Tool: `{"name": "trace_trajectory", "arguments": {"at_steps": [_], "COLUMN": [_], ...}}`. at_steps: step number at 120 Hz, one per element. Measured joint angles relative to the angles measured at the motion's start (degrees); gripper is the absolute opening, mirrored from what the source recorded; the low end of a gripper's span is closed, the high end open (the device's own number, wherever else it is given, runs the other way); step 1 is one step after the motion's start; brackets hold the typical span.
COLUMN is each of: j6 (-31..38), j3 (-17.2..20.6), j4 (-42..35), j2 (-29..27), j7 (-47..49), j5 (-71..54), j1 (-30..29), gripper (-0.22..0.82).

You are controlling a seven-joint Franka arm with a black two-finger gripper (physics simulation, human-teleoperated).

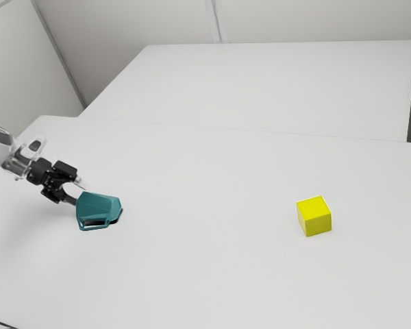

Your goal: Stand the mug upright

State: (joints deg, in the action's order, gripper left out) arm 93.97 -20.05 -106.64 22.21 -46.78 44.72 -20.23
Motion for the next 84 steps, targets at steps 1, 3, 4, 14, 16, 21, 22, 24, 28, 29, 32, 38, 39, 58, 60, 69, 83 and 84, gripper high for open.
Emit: {"name": "trace_trajectory", "arguments": {"at_steps": [1, 3, 4, 14, 16, 21, 22, 24, 28, 29, 32, 38, 39, 58, 60, 69, 83, 84], "j6": [-0.05, -0.17, -0.23, -0.81, -0.97, -1.35, -1.43, -1.6, -1.98, -2.08, -2.36, -2.83, -2.89, -3.7, -3.76, -4.2, -4.98, -5.02], "j3": [0.0, 0.0, 0.01, 0.21, 0.26, 0.44, 0.47, 0.51, 0.56, 0.57, 0.59, 0.61, 0.62, 0.62, 0.62, 0.63, 0.7, 0.7], "j4": [-0.16, -0.43, -0.56, -1.7, -1.92, -2.23, -2.27, -2.34, -2.57, -2.66, -2.88, -3.1, -3.12, -3.11, -3.09, -3.07, -3.13, -3.14], "j2": [0.01, 0.02, 0.03, 0.05, 0.06, 0.07, 0.09, 0.14, 0.22, 0.24, 0.27, 0.3, 0.31, 0.1, 0.06, -0.14, -0.28, -0.28], "j7": [-0.19, -0.57, -0.75, -2.47, -2.79, -3.65, -3.82, -4.14, -4.77, -4.93, -5.37, -6.21, -6.34, -8.53, -8.73, -9.57, -10.68, -10.75], "j5": [0.12, 0.37, 0.49, 1.56, 1.84, 2.5, 2.65, 2.92, 3.39, 3.49, 3.78, 4.22, 4.28, 5.17, 5.25, 5.53, 5.72, 5.73], "j1": [0.0, 0.01, 0.01, 0.01, 0.01, 0.01, 0.02, 0.02, 0.02, 0.02, 0.02, 0.02, 0.02, 0.02, 0.02, 0.02, 0.04, 0.03], "gripper": [0.6, 0.6, 0.6, 0.6, 0.6, 0.6, 0.6, 0.6, 0.6, 0.6, 0.58, 0.46, 0.44, 0.07, 0.05, -0.03, -0.11, -0.11]}}
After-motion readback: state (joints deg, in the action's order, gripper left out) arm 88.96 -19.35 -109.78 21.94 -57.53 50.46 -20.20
